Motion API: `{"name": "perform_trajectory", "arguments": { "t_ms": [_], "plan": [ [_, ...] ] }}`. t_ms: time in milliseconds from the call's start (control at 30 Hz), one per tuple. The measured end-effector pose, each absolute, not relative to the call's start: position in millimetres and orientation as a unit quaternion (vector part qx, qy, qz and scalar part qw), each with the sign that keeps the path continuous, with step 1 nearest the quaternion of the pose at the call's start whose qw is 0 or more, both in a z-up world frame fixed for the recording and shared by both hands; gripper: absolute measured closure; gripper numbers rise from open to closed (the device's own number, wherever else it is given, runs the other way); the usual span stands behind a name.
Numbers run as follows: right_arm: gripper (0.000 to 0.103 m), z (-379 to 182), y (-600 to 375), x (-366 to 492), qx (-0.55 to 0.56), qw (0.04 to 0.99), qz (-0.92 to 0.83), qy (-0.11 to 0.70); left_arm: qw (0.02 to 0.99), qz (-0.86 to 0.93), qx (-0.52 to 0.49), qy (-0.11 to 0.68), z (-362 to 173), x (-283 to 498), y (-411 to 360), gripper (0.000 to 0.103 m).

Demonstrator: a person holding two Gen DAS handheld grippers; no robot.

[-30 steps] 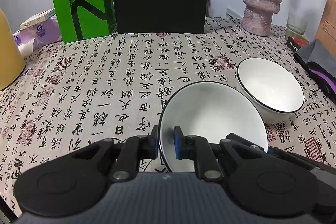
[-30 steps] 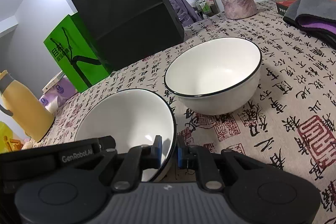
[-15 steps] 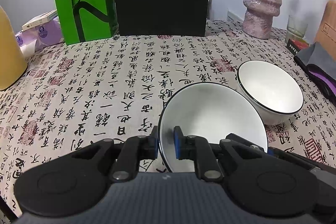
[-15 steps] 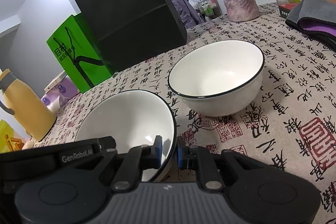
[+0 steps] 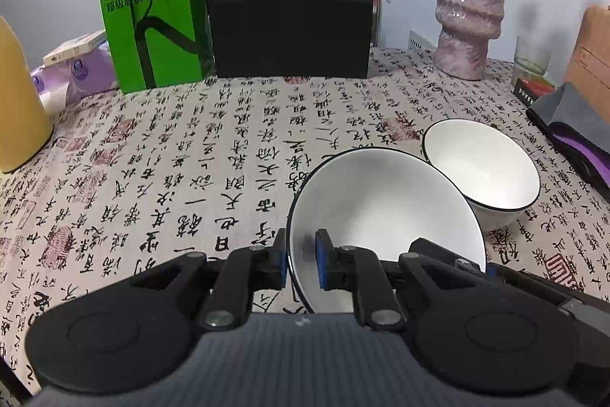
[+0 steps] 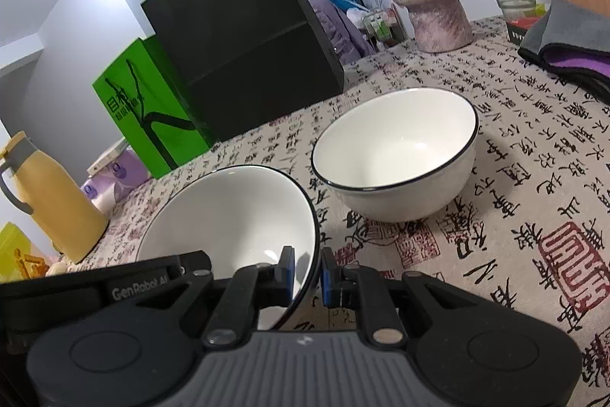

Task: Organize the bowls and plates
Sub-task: 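Lift the white bowl off the table with both tools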

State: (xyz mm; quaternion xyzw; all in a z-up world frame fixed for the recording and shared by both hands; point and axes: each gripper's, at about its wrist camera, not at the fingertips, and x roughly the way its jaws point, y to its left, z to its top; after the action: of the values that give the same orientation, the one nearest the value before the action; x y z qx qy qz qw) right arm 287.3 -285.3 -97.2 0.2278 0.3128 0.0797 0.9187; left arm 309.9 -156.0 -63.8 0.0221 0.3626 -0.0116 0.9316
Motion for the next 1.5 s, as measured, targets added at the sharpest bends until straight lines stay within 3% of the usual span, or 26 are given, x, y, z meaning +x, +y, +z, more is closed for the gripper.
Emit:
{"name": "perform_trajectory", "arguments": {
  "t_ms": [1500],
  "plan": [
    [0.089, -52, -251, 250, 0.174, 0.946, 0.090, 0.257, 0.947, -0.016, -0.012, 0.320, -30, 267, -119, 0.089]
  ]
}}
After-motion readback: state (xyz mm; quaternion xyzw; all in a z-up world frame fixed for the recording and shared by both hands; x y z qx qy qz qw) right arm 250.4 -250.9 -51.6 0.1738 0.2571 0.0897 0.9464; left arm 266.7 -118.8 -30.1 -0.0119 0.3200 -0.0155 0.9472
